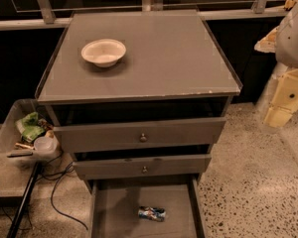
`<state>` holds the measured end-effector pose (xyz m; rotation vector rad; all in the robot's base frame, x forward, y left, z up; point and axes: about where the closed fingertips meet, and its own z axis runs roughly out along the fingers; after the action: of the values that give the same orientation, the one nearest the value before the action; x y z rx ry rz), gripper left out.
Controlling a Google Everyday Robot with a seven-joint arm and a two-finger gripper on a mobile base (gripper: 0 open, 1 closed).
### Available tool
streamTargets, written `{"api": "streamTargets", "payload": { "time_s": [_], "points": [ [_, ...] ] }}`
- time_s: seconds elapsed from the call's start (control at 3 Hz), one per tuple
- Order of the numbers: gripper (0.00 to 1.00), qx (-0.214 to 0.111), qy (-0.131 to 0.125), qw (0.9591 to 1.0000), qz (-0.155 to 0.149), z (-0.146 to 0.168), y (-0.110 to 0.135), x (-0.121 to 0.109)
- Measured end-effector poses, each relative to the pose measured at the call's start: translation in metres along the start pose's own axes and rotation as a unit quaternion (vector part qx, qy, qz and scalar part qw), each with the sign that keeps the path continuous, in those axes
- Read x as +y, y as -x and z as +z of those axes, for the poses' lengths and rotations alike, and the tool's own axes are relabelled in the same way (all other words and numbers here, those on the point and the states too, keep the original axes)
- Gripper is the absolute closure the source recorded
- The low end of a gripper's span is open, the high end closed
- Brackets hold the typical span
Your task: Pick redbull can from bottom drawer and place on counter
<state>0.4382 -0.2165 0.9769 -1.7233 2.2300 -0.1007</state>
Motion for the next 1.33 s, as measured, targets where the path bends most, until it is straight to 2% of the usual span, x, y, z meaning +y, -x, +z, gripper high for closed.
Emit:
{"api": "streamTargets", "payload": {
  "time_s": [0.67, 1.0, 1.33],
  "points": [
    [0.00, -0.011, -0.002, 0.9999, -0.005, 0.000, 0.004, 0.006],
    [0.00, -0.047, 0.006, 0.9988, -0.008, 0.017, 0.003, 0.022],
    [0.00, -0.105, 0.018, 0.9943, -0.007, 0.054, 0.000, 0.037]
  ]
}}
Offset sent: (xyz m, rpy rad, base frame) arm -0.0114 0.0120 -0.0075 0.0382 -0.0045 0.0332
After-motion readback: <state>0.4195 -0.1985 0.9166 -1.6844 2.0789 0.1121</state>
